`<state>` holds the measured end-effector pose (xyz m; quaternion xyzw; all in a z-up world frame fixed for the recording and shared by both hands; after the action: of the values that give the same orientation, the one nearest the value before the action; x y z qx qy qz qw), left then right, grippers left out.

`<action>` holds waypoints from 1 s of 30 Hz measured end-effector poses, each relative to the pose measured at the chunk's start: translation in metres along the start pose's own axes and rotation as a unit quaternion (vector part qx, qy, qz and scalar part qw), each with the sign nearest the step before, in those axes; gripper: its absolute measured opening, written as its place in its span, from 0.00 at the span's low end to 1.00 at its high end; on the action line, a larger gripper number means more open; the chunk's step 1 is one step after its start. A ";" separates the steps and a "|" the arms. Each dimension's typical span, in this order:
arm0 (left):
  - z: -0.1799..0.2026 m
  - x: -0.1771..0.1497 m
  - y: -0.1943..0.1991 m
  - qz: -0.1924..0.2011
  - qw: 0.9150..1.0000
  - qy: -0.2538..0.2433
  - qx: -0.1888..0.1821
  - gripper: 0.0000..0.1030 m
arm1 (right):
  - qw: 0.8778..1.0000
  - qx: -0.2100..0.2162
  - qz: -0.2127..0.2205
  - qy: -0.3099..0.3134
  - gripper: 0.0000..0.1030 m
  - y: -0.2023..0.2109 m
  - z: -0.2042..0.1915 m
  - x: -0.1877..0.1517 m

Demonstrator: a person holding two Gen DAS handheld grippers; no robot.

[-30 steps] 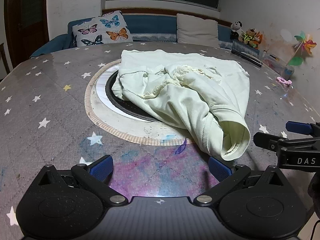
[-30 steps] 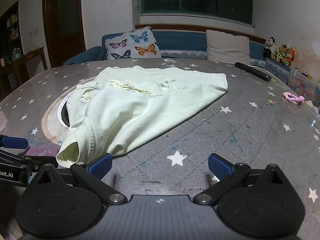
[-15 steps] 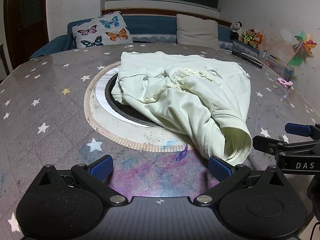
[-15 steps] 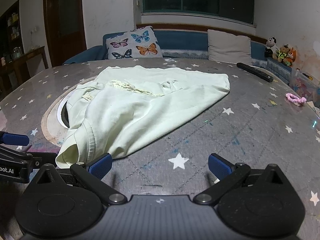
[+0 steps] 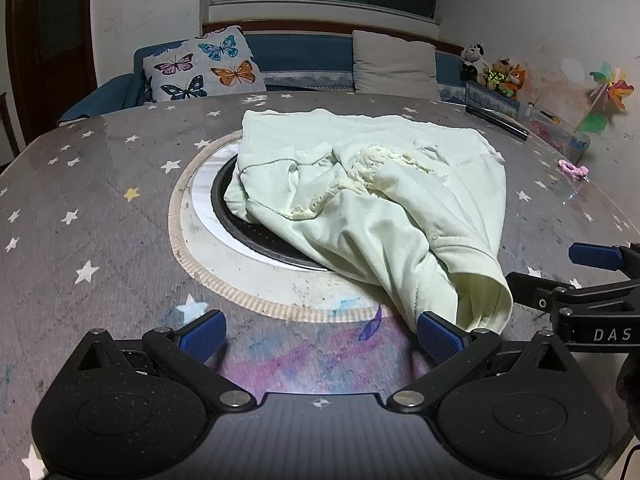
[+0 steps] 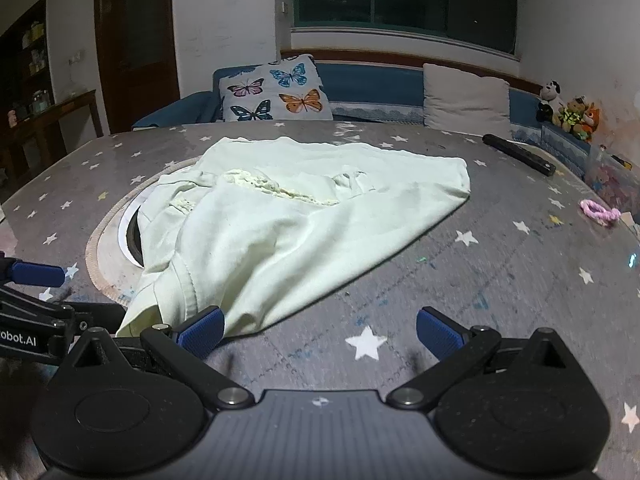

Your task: Fold clothes

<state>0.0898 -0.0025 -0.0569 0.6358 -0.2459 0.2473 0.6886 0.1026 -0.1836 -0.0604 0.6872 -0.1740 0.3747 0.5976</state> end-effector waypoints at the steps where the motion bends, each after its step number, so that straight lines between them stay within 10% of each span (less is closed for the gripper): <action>1: -0.001 0.001 0.000 0.001 1.000 0.001 0.001 1.00 | 1.000 0.000 0.000 0.004 1.00 -0.001 -0.001 0.001; 18: -0.026 0.022 -0.006 0.007 1.000 0.019 0.015 1.00 | 0.997 0.029 0.023 0.062 0.99 -0.017 -0.032 0.060; 30: -0.047 0.025 -0.009 0.006 0.999 0.040 0.018 1.00 | 0.995 0.054 -0.009 0.088 0.77 -0.069 -0.062 0.098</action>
<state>0.1156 0.0445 -0.0508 0.6361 -0.2173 0.2816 0.6847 0.1954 -0.0890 -0.0368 0.6845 -0.0941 0.4375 0.5755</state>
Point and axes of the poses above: each gripper's, at about its wrist camera, not at the fingertips, and y roughly against the way its jaws point, z to its right, x to its top, the point moved 9 cm from there along -y, roughly the way its jaws point, and after that the axes turned 5 degrees about -z, right-handed, at the moved point
